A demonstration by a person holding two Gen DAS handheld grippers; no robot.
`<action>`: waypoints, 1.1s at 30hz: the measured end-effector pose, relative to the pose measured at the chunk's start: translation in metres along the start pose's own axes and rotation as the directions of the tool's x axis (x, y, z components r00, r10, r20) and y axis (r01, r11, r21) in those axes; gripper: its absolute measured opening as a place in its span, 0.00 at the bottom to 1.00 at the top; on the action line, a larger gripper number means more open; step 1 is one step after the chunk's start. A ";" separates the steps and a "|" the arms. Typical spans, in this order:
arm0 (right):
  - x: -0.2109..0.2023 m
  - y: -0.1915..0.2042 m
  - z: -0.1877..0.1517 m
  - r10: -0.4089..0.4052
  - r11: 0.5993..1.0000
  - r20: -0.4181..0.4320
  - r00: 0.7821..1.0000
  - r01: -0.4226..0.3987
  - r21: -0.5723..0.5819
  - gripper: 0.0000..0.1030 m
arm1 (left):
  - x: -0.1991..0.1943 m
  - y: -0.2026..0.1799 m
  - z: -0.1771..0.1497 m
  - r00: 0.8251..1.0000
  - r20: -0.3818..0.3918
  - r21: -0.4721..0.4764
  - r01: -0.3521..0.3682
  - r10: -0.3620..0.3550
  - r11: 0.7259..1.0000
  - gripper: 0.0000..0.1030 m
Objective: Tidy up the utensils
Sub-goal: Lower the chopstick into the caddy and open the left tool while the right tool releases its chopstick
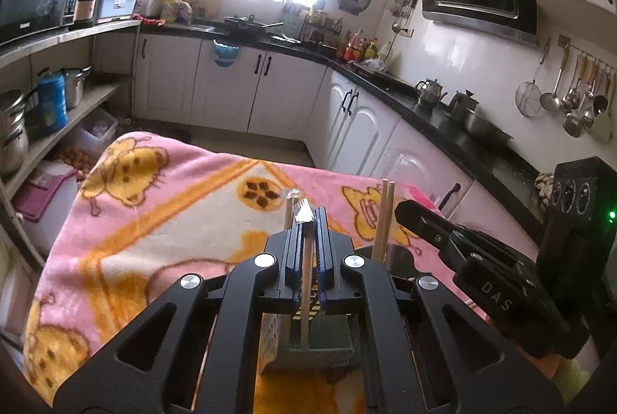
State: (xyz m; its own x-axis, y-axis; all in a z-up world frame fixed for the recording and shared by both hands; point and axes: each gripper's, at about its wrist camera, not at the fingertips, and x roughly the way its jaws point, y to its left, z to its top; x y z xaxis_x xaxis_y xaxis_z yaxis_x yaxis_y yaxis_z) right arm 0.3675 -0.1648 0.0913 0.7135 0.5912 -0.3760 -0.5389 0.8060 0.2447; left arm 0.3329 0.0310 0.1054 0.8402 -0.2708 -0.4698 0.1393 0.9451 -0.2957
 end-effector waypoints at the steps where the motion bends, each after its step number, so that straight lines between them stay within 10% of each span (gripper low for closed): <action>1: 0.000 0.001 -0.002 -0.005 1.000 0.001 1.000 0.005 -0.007 0.01 | 0.001 0.000 -0.001 1.000 -0.001 -0.002 -0.001 0.001 1.000 0.01; 33: -0.009 -0.009 -0.026 -0.104 0.995 -0.095 0.990 0.104 0.000 0.02 | -0.004 0.013 -0.043 0.997 -0.059 -0.026 -0.041 0.039 0.999 0.07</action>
State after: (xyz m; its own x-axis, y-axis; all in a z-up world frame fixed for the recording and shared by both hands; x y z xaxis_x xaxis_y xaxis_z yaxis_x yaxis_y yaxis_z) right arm 0.3544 -0.1781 0.0694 0.7195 0.4990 -0.4830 -0.4618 0.8632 0.2038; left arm 0.3089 0.0365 0.0680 0.8126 -0.2437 -0.5295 0.0908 0.9503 -0.2979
